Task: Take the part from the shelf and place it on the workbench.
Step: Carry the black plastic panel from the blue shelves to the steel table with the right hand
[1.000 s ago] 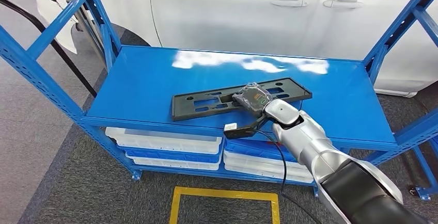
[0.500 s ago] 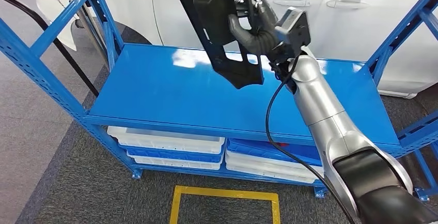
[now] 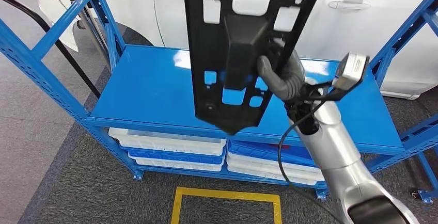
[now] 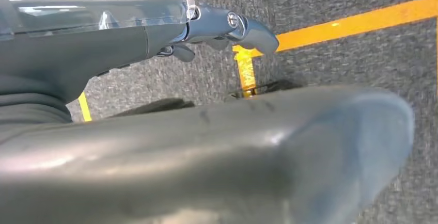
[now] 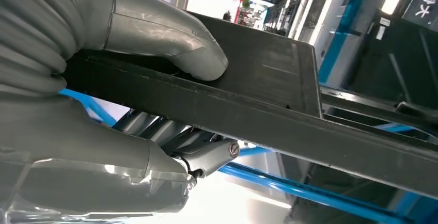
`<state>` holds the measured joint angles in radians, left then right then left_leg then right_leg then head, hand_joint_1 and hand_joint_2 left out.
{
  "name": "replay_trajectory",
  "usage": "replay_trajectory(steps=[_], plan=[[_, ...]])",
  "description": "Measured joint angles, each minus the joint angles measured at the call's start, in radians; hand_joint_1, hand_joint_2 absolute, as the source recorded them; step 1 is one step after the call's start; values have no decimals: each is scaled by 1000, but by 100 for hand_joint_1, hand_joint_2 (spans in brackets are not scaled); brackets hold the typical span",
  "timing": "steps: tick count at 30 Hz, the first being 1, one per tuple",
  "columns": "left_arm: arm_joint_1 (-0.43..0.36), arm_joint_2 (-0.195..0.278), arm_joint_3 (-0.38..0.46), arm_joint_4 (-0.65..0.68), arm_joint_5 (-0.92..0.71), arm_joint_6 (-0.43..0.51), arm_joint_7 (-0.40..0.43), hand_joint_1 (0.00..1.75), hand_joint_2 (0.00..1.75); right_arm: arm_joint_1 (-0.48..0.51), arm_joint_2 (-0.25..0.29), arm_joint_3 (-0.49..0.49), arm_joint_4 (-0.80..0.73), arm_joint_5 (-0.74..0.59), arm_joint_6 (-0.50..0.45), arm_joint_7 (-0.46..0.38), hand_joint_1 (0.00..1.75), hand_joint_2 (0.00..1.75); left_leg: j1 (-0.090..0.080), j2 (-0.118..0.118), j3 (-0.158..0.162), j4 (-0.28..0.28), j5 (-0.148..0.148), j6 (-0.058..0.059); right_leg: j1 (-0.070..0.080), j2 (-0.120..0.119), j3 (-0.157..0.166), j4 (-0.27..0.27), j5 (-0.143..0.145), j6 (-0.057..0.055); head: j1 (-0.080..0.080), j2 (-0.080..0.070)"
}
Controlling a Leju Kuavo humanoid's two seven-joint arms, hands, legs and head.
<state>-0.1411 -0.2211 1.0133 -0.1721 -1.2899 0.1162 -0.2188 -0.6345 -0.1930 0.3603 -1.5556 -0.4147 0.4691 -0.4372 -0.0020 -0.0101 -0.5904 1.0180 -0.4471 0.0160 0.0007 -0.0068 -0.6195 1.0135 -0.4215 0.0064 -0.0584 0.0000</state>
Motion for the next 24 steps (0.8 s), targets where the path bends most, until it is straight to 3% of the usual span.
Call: replay_trajectory(steps=[2,5,6,7,8,11,13,15,17,18,20,21,22,23,24], plan=[[2,-1,1,0,2,7,1,0,0,100,-3,11,-42,34,-5,-37,175,175,1,1,-8,29,-25,-11,-6,-4,9,-10,2,-11,0,0],[2,-1,3,0,-1,15,36,0,0,235,-3,32,-96,91,-39,-45,175,175,6,3,-86,205,-117,-25,-9,-7,14,-15,0,-21,0,0],[2,-1,3,0,-3,24,60,0,0,269,-3,36,-107,106,-53,-32,175,175,8,3,-113,260,-136,-28,-9,-7,14,-14,-1,-22,0,0],[3,-1,4,0,-5,33,80,0,0,297,-3,39,-114,116,-64,-18,175,175,10,4,-125,281,-135,-30,-9,-6,14,-14,-1,-22,0,0],[3,-1,4,0,-5,40,95,0,0,317,-3,41,-121,121,-72,-5,175,175,11,4,-117,262,-115,-31,-9,-5,14,-12,-1,-21,0,0],[1,-1,5,0,-10,56,107,0,0,352,-3,42,-142,128,-95,20,175,175,11,4,-23,68,-22,-22,-8,-2,14,-3,-3,-13,0,0],[-2,-1,5,0,-18,68,106,0,0,372,-3,41,-157,130,-112,28,175,175,8,2,6,6,-3,-12,-5,-1,11,1,-3,-3,0,0],[-2,-2,4,0,-22,72,107,0,0,387,-3,35,-170,129,-124,33,175,175,6,1,5,2,3,0,-6,-1,9,1,1,9,0,0],[-4,-2,4,0,-24,69,110,0,0,390,-3,24,-178,126,-134,45,175,175,7,3,1,-7,16,14,-10,1,-1,22,-25,21,0,0],[-6,-2,4,0,-25,67,113,0,0,388,-2,17,-180,125,-139,52,175,175,9,5,-3,-11,23,20,-12,2,-14,57,-58,25,0,0],[-7,-2,4,0,-27,64,122,0,0,385,-1,3,-181,125,-150,64,175,175,8,7,-17,-12,35,27,-15,3,-57,182,-146,31,0,0],[-6,-3,3,0,-28,63,126,0,0,385,-1,-3,-181,124,-153,67,175,175,7,7,-26,-11,41,28,-15,3,-74,243,-176,34,0,0],[-5,-3,3,0,-29,63,130,0,0,385,-1,-9,-181,124,-156,71,175,175,7,7,-35,-10,48,27,-15,3,-79,278,-190,35,0,0],[-3,-4,3,0,-29,63,132,0,0,386,-1,-15,-181,124,-157,73,175,175,7,6,-45,-9,55,26,-15,3,-64,275,-182,35,0,0],[-2,-4,3,0,-29,63,134,0,0,386,-1,-20,-181,124,-159,75,175,175,7,6,-55,-6,61,24,-16,3,-28,232,-160,33,0,0]])
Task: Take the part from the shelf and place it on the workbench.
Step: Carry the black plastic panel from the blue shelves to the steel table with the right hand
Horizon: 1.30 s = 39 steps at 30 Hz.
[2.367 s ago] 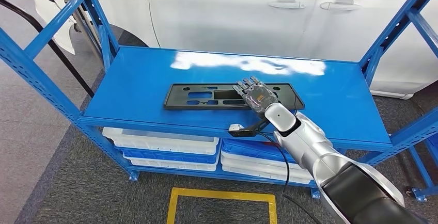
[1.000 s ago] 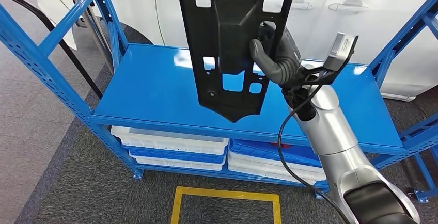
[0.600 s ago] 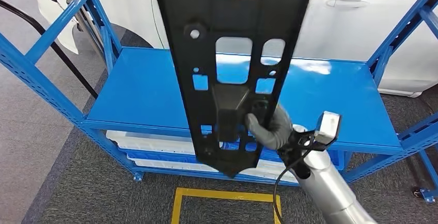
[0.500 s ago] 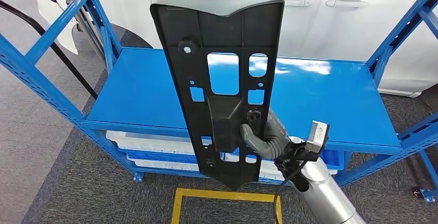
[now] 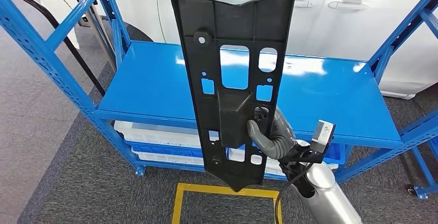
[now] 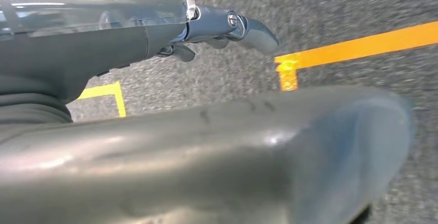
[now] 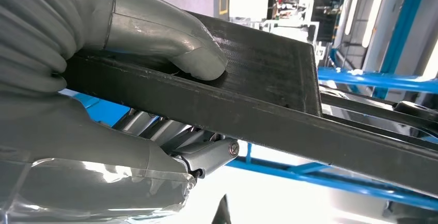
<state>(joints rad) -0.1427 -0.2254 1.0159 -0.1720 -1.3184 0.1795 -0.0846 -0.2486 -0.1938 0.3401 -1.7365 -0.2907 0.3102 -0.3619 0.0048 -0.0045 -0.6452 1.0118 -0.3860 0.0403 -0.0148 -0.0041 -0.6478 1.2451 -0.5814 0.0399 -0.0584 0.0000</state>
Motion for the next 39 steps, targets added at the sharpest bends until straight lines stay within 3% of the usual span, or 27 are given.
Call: replay_trajectory(steps=[2,3,4,7,8,9,11,12,13,14,15,16,18,20,22,23,25,27,28,29,30,32,34,35,37,38,39], plan=[[1,-1,0,0,0,0,2,0,0,-2,0,-8,-1,0,-2,3,175,175,-1,-2,-17,6,12,-7,2,1,101,-145,41,-6,0,0],[2,-2,0,0,0,-1,3,0,0,-2,0,-11,-2,-1,-2,3,175,175,-2,-3,-21,8,18,-12,4,2,135,-199,54,-10,0,0],[2,-3,0,0,0,-1,4,0,0,-3,0,-13,-4,-2,-2,3,175,175,-3,-3,-23,8,24,-18,7,3,153,-230,57,-15,0,0],[6,-3,-1,0,-2,-7,7,0,0,-4,1,-19,-5,-3,1,2,175,175,-3,-3,-27,3,39,-37,8,2,140,-240,74,-35,0,0],[8,-4,-1,0,-3,-8,8,0,0,-4,2,-21,-6,-3,2,1,175,175,-2,-3,-35,13,23,-42,6,0,132,-241,85,-44,0,0],[10,-4,-1,0,-5,-10,9,0,0,-3,3,-22,-6,-3,4,1,175,175,-2,-3,-47,41,-12,-47,3,-2,121,-244,97,-51,0,0],[11,-4,-2,0,-5,-12,11,0,0,-3,4,-25,-7,-4,9,0,175,175,1,-2,-78,150,-116,-53,4,-4,94,-244,119,-60,0,0],[11,-4,-2,0,-4,-12,12,0,0,-2,5,-26,-7,-4,13,0,175,175,2,-2,-91,216,-155,-55,5,-5,80,-243,130,-62,0,0],[12,-4,-2,0,-2,-12,11,0,0,-2,5,-26,-7,-5,16,0,175,175,2,-2,-94,265,-172,-56,7,-6,64,-242,141,-62,0,0],[12,-3,-2,0,0,-12,10,0,0,-2,6,-27,-7,-5,18,0,175,175,2,-2,-83,288,-167,-56,8,-6,49,-241,152,-62,0,0],[12,-3,-2,0,1,-12,8,0,0,-2,7,-27,-7,-5,19,0,175,175,2,-2,-55,275,-146,-53,10,-7,34,-239,163,-61,0,0],[12,-3,-2,0,2,-12,7,0,0,-2,7,-27,-7,-5,20,0,175,175,1,-2,-7,225,-121,-48,12,-7,22,-238,172,-59,0,0],[11,-2,-2,-1,2,-12,5,0,0,-3,8,-29,-8,-6,22,-1,175,175,-4,-1,106,77,-113,-35,15,-8,4,-235,190,-53,0,0],[11,-2,-2,-2,2,-12,4,0,0,-5,9,-30,-8,-6,23,-1,175,175,-11,-1,161,-11,-128,-28,14,-10,-1,-236,207,-42,0,0],[13,-2,-2,-2,2,-12,4,0,0,-5,10,-31,-8,-7,24,-2,175,175,-11,0,158,-26,-113,-20,11,-10,-2,-241,222,-30,0,0],[13,-2,-2,-2,3,-12,4,0,0,-5,10,-31,-8,-8,24,-2,175,175,-9,2,152,-33,-101,-14,10,-8,-7,-236,213,-24,0,0],[12,-3,-2,-2,4,-12,4,0,0,-5,10,-34,-8,-9,25,-2,175,175,-3,7,132,-42,-72,-2,9,-1,-31,-174,139,-16,0,0],[13,-3,-2,-2,4,-12,4,0,0,-5,10,-35,-8,-9,25,-2,175,175,-4,8,99,-41,-45,1,4,3,-64,-48,39,-7,0,0],[13,-3,-2,-2,4,-12,4,0,0,-4,10,-35,-8,-9,25,-2,175,175,-4,8,80,-39,-33,0,1,3,-72,9,16,-2,0,0],[14,-3,-2,-2,3,-12,4,0,0,-3,10,-35,-8,-9,25,-2,175,175,-4,8,61,-36,-21,-2,-2,3,-67,41,18,2,0,0],[15,-3,-2,-2,2,-13,5,0,0,-3,10,-36,-8,-9,25,-2,175,175,-2,9,43,-31,-10,-5,-6,2,-45,39,40,5,0,0],[14,-3,-2,-2,-1,-17,7,0,0,-3,11,-37,-9,-8,25,-2,175,175,0,8,8,-16,7,-13,-12,2,48,-64,81,9,0,0],[14,-3,-3,-2,-6,-21,10,0,0,-2,11,-39,-14,-4,25,-3,175,175,-1,7,-14,-2,21,-24,-10,5,140,-196,68,2,0,0],[13,-3,-3,-2,-9,-22,11,0,0,-1,11,-42,-17,-2,25,-5,175,175,-1,6,-19,0,30,-30,-7,7,161,-231,55,-5,-1,0],[14,-4,-4,-2,-12,-25,12,0,0,1,11,-46,-22,-1,25,-10,175,175,0,4,-23,-5,49,-44,-4,9,156,-242,64,-24,-1,0],[15,-4,-4,-2,-12,-26,12,0,0,1,11,-47,-22,0,26,-11,175,175,2,3,-28,-3,47,-50,-4,7,149,-245,74,-33,-1,0],[16,-4,-5,-2,-11,-27,12,0,0,0,12,-48,-23,0,28,-11,175,175,4,2,-37,13,24,-54,-6,5,138,-248,87,-43,-1,0]])
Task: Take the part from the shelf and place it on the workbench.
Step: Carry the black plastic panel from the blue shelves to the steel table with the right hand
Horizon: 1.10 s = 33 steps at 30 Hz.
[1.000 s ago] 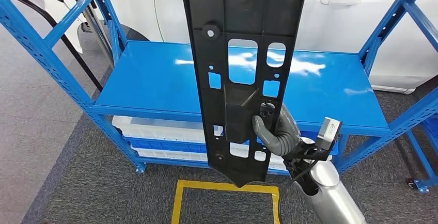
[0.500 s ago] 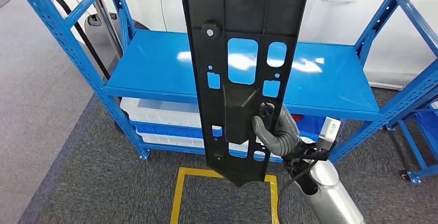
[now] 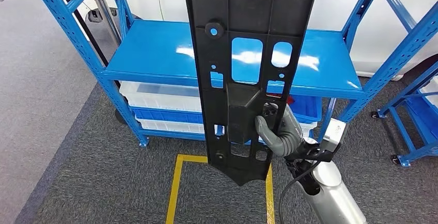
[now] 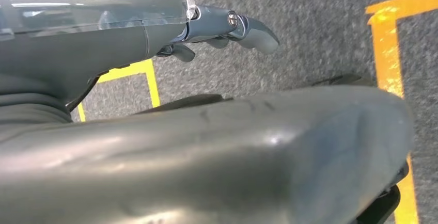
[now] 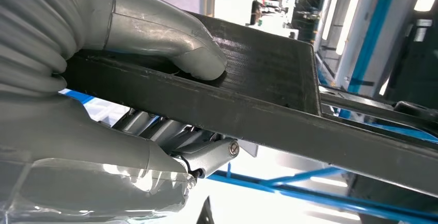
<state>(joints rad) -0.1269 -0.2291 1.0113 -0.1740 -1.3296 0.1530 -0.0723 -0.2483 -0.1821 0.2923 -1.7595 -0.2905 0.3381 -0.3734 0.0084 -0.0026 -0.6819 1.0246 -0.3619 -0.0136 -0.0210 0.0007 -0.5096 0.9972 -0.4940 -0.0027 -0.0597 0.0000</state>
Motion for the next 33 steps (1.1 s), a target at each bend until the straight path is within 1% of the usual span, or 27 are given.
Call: replay_trajectory(steps=[1,2,3,4,5,6,7,8,9,10,11,12,14,16,18,21,22,23,24,25,26,27,28,30,31,32,33], plan=[[0,0,0,0,1,-1,-1,0,0,0,1,0,0,0,2,0,175,175,1,-1,-13,35,-43,-3,-2,-2,-13,-3,14,-7,0,0],[0,0,0,0,1,-2,-2,0,0,-1,2,0,-1,0,3,-1,175,175,3,-1,-29,90,-99,-5,0,-4,-28,-3,28,-11,0,0],[0,0,0,0,2,-3,-4,0,0,-1,4,-1,-1,0,4,-1,175,175,3,-1,-44,157,-152,-8,1,-4,-46,-2,41,-14,0,0],[0,0,0,0,2,-3,-5,0,0,0,4,-1,-1,1,4,-1,175,175,3,-1,-52,221,-184,-10,3,-5,-63,-1,54,-13,0,0],[0,0,0,0,2,-3,-6,0,0,1,5,-1,-1,1,5,-1,175,175,3,-1,-49,263,-190,-11,5,-5,-81,1,68,-13,0,0],[0,0,0,0,2,-3,-6,0,0,2,5,-1,-1,1,5,-1,175,175,3,-1,-31,276,-175,-10,6,-6,-100,2,81,-12,0,0],[0,0,0,0,2,-3,-6,0,0,2,6,-1,-1,1,5,-1,175,175,3,-1,4,253,-149,-7,8,-6,-117,4,93,-10,0,0],[-1,1,0,0,2,-3,-6,0,0,3,6,-1,-2,2,5,-1,175,175,2,-1,57,198,-129,-1,8,-7,-131,7,104,-8,0,0],[-2,1,0,-1,1,-3,-6,0,0,4,7,-2,-5,4,4,0,175,175,0,-1,121,119,-130,5,10,-6,-142,9,114,-5,0,0],[-4,1,0,-1,0,-3,-6,0,0,5,8,-4,-9,7,4,1,175,175,-3,-1,174,48,-142,9,11,-7,-149,11,123,0,0,0],[-5,1,-1,-2,-1,-3,-8,0,0,7,10,-5,-13,9,4,2,175,175,-6,-1,209,-8,-158,14,12,-7,-153,10,132,6,0,0],[-5,1,-2,-2,-2,-3,-9,0,0,9,11,-7,-18,11,5,4,175,175,-10,-1,224,-39,-169,18,11,-8,-154,7,141,12,0,0],[-2,0,-4,-2,-3,-3,-11,0,0,14,14,-10,-25,14,9,8,175,175,-10,3,215,-51,-155,29,8,-5,-157,1,153,26,0,0],[0,0,-4,-2,-2,0,-12,0,0,20,15,-13,-27,13,16,15,175,175,-6,10,204,-57,-134,41,6,-2,-171,22,131,35,0,0],[0,-1,-4,-2,-2,1,-12,0,0,22,15,-15,-28,11,21,17,175,175,-5,13,197,-58,-127,46,5,-1,-182,44,107,37,1,0],[0,-1,-4,-2,-2,1,-12,0,0,22,15,-15,-28,11,21,18,175,175,-5,13,196,-58,-126,47,5,-1,-183,45,105,37,0,0],[0,-1,-4,-2,-2,1,-12,0,0,22,15,-15,-28,9,24,19,175,175,-5,15,192,-58,-122,47,4,-1,-196,82,80,40,0,0],[0,-1,-4,-3,-2,2,-12,0,0,23,15,-15,-28,7,27,20,175,175,-6,18,185,-57,-117,48,3,-1,-213,130,49,43,0,0],[3,-1,-4,-3,-2,2,-13,0,0,25,16,-15,-28,4,32,23,175,175,-7,27,172,-55,-108,48,2,-1,-224,189,15,47,0,0],[5,-1,-4,-3,-2,3,-14,0,0,27,17,-15,-29,1,37,27,175,175,-10,42,155,-46,-99,45,3,-18,-191,182,-5,46,0,0],[8,-1,-5,-3,-2,4,-16,0,0,28,19,-15,-31,0,40,30,175,175,-12,56,141,-36,-94,40,5,-31,-146,139,2,40,0,0],[10,-1,-5,-3,-2,4,-17,0,0,30,21,-16,-32,-2,43,32,175,175,-14,70,129,-27,-90,33,7,-43,-98,84,16,32,0,0],[10,-2,-5,-3,-2,4,-18,0,0,30,22,-17,-34,-2,43,33,175,175,-15,81,124,-20,-89,27,10,-53,-57,19,34,22,0,0],[9,-2,-5,-3,-2,5,-18,0,0,32,22,-20,-35,-2,45,33,175,175,-14,89,123,-19,-89,16,9,-36,-62,14,44,9,0,0],[8,-2,-6,-3,-2,5,-19,0,0,31,23,-21,-35,-2,45,33,175,175,-13,79,119,-9,-99,9,6,-28,-64,11,49,2,0,0],[8,-2,-6,-3,-2,5,-19,0,0,31,24,-22,-36,-2,45,33,175,175,-11,62,107,19,-120,3,3,-20,-67,8,55,-6,0,0],[9,-2,-6,-3,-2,5,-19,0,0,31,26,-22,-37,-2,45,33,175,175,-8,41,85,69,-153,-2,1,-12,-71,6,60,-11,0,0]])
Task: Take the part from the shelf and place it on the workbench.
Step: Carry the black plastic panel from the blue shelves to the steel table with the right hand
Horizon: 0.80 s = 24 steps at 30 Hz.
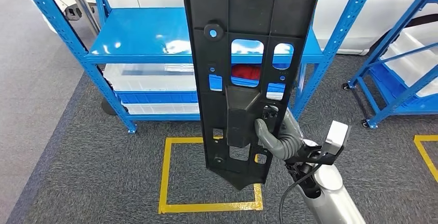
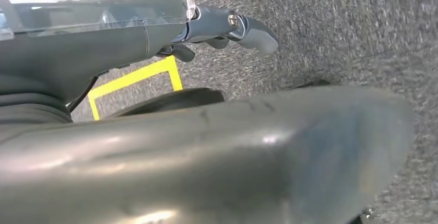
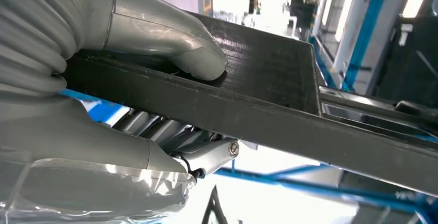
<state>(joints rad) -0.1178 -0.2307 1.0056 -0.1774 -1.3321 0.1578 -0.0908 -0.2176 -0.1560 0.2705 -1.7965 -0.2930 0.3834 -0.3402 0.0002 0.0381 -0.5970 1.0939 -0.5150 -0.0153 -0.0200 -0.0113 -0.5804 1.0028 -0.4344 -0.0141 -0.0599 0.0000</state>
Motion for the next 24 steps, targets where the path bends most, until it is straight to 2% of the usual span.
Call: replay_trajectory(steps=[1,2,3,4,5,6,8,9,10,12,13,14,15,16,17,18,19,20,21,23,24], plan=[[1,0,0,0,0,0,0,0,0,0,2,0,-1,0,0,0,175,175,2,-18,-29,68,-38,-3,0,9,-5,0,4,-3,0,0],[3,0,0,0,0,0,0,0,0,1,4,0,-1,0,1,0,175,175,3,-26,-59,140,-71,-5,1,20,-11,0,7,-4,0,0],[4,0,0,0,0,0,0,0,0,3,5,0,-1,0,1,0,175,175,3,-29,-81,192,-89,-7,1,32,-16,1,11,-4,0,0],[5,1,0,0,0,0,0,0,0,4,5,0,-1,0,2,0,175,175,4,-29,-86,208,-86,-7,1,44,-20,1,14,-2,0,0],[5,1,0,0,0,0,0,0,0,5,5,0,-1,0,2,0,175,175,4,-31,-69,181,-64,-5,1,57,-22,2,17,1,0,0],[5,1,0,0,0,0,0,0,0,6,5,0,-1,0,3,0,175,175,5,-39,-35,118,-29,-3,0,70,-23,3,20,3,0,0],[5,1,0,0,-2,0,0,0,0,6,5,0,-1,0,3,0,175,175,10,-80,37,-24,24,4,1,91,-27,7,23,10,0,0],[4,1,0,0,-4,0,0,0,0,6,5,0,-1,0,4,0,175,175,11,-98,57,-66,34,6,2,101,-31,9,26,16,0,0],[4,1,0,0,-5,0,0,0,0,6,6,0,-1,0,6,0,175,175,11,-108,64,-84,35,9,2,110,-36,10,29,22,0,0],[3,1,-1,0,-6,0,0,0,0,9,6,-1,-2,0,9,0,175,175,8,-94,63,-88,38,18,0,126,-44,7,38,37,0,0],[3,1,-1,0,-7,0,0,0,0,11,6,-3,-4,-1,10,1,175,175,9,-83,63,-91,43,25,-1,117,-48,10,36,43,0,0],[2,0,-1,-1,-7,0,0,0,0,13,6,-5,-5,-2,12,1,175,175,10,-71,63,-94,48,33,0,97,-56,25,25,48,0,0],[1,0,-1,-1,-7,0,1,0,0,13,6,-7,-6,-2,13,1,175,175,10,-58,61,-98,52,40,1,70,-73,60,1,52,0,0],[2,0,-1,-1,-7,0,1,0,0,13,6,-9,-6,-3,14,2,175,175,9,-45,59,-99,54,44,2,41,-98,118,-34,54,0,0],[3,0,-1,-1,-7,0,2,0,0,13,7,-9,-6,-4,14,2,175,175,6,-33,56,-98,55,46,2,26,-128,186,-70,57,0,0],[5,0,-1,-1,-7,0,3,0,0,14,7,-9,-6,-4,14,2,175,175,4,-20,54,-98,55,47,1,19,-156,251,-97,59,0,0],[6,0,-1,-1,-7,0,3,0,0,15,8,-9,-6,-5,14,3,175,175,2,-7,51,-97,55,47,0,16,-171,289,-107,60,0,0],[6,0,-1,-1,-7,0,4,0,0,15,8,-10,-6,-6,15,4,175,175,1,5,50,-95,54,47,-1,13,-163,285,-97,60,0,0],[5,0,-1,-1,-7,-1,4,0,0,15,8,-10,-6,-7,16,6,175,175,0,18,49,-93,53,46,-1,8,-134,240,-70,58,0,0],[2,0,-1,-1,-6,-2,4,0,0,12,9,-11,-6,-11,21,8,175,175,-4,38,49,-90,50,42,7,-31,-51,96,-18,44,0,0],[1,0,-1,-1,-6,-2,4,0,0,9,10,-11,-6,-13,25,10,175,175,-7,46,49,-88,48,38,12,-48,-25,45,-5,35,0,0]])
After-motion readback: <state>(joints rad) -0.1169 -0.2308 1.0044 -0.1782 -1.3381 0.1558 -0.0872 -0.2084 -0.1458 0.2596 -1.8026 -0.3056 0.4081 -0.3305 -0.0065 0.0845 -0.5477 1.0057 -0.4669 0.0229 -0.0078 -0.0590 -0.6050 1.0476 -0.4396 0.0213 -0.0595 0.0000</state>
